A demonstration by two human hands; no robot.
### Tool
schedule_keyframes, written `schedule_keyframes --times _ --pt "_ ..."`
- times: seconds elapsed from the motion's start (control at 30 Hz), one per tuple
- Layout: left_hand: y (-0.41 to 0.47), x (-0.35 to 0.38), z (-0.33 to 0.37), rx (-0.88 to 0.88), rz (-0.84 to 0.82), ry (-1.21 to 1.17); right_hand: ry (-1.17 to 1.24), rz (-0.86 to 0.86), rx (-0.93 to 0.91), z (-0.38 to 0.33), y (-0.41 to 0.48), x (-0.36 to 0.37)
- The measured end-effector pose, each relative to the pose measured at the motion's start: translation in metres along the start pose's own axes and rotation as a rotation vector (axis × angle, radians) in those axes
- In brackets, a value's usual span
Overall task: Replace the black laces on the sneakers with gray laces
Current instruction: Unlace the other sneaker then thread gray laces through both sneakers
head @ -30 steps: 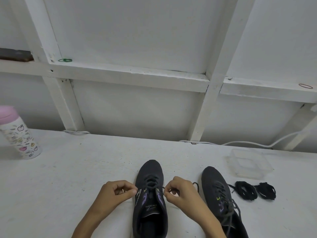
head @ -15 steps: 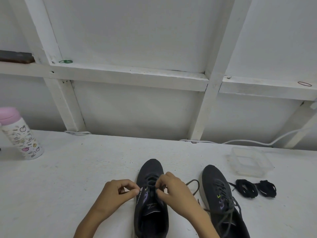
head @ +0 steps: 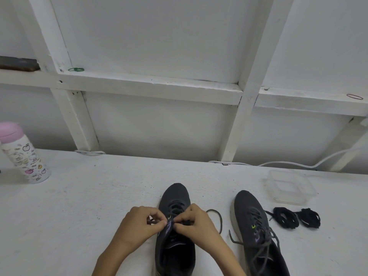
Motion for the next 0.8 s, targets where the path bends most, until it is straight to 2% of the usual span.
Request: schedule_keyframes --times 0.2,0.3,0.43,0.53,0.8 --pt "0.007 0.003 0.013 0.033 -0.086 0.159 0.13 0.012 -0.01 -0.001 -0.002 -0.003" --pt "0.011 0.002 0.011 0.017 -0.143 0.078 0.094 -0.001 -0.008 0.0 0.0 0.002" --pt "0.007 0.007 0.008 0.026 -0.109 -0.071 0.041 0.036 0.024 0.004 0.003 0.006" --pt "0.003 0.01 0.008 0.016 -0.117 -0.046 0.058 0.07 0.021 0.004 0.001 0.007" --pt "0.004 0.005 0.011 0.029 -0.047 0.131 0.379 0.052 0.038 -0.005 0.001 -0.013"
Point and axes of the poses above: each hand's wrist, its own y-axis towards the middle knuckle, its own x-axis out of the palm, z = x × y, the point moved 3 cm from there along y, towards the middle knuckle, and after that the axes turned 10 degrees about -y, right-handed, at the moved point
